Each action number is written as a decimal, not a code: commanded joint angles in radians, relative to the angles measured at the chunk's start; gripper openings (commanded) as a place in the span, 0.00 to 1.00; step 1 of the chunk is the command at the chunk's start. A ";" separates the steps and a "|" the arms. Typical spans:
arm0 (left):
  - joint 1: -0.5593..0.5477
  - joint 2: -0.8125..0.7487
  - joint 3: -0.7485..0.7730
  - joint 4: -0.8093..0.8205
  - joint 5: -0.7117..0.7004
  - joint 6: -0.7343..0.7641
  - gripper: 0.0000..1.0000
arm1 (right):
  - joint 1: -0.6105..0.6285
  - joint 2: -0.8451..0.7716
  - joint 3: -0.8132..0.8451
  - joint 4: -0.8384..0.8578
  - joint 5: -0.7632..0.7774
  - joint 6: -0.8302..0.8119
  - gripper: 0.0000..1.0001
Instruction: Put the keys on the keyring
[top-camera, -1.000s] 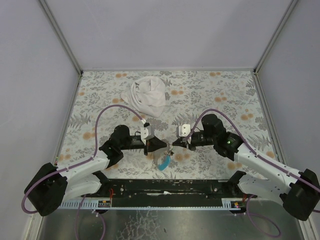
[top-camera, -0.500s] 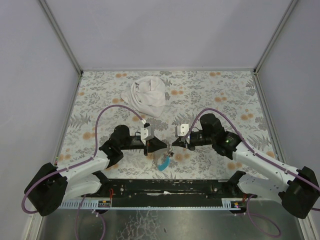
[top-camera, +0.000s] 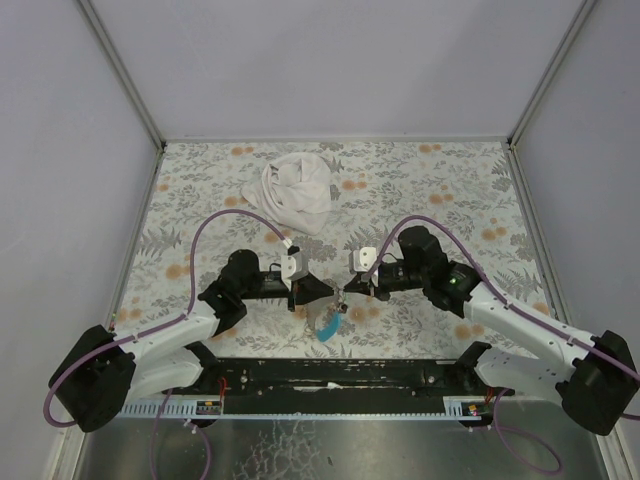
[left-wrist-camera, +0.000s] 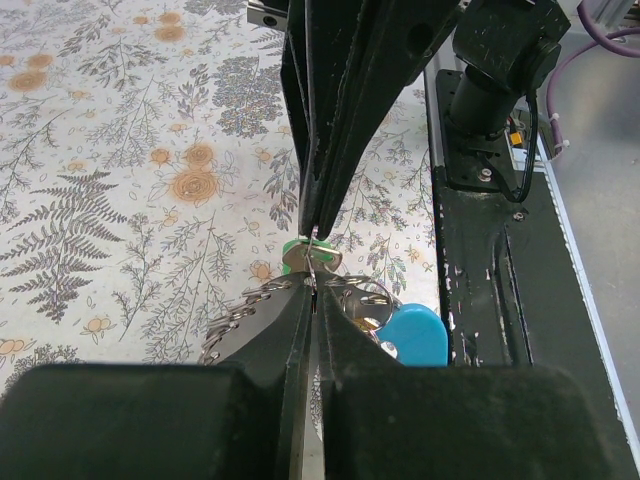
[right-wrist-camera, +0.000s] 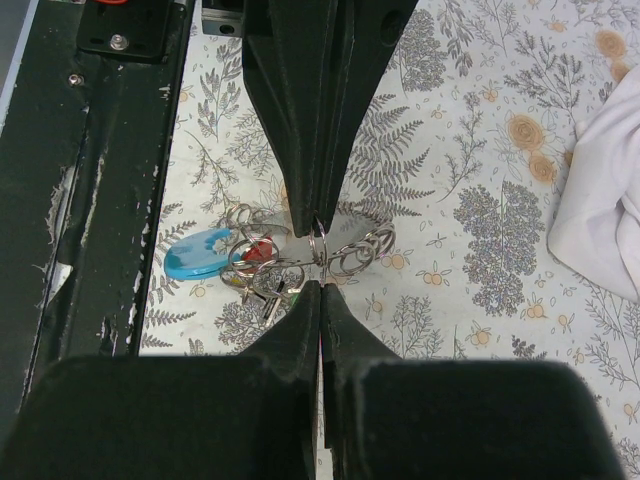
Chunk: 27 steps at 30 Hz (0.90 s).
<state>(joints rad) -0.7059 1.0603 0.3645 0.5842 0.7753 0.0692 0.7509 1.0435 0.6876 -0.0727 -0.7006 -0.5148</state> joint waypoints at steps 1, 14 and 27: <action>0.002 0.015 0.017 0.007 0.021 0.008 0.00 | 0.004 0.016 0.049 0.026 -0.061 -0.002 0.00; 0.002 0.026 0.031 -0.014 0.060 0.023 0.00 | 0.005 0.040 0.058 0.017 -0.106 -0.045 0.00; 0.002 0.019 0.040 -0.056 0.042 0.046 0.00 | 0.005 0.092 0.168 -0.196 -0.130 -0.138 0.00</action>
<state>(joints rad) -0.7052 1.0889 0.3927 0.5308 0.8345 0.0975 0.7502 1.1370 0.8043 -0.2165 -0.8066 -0.6331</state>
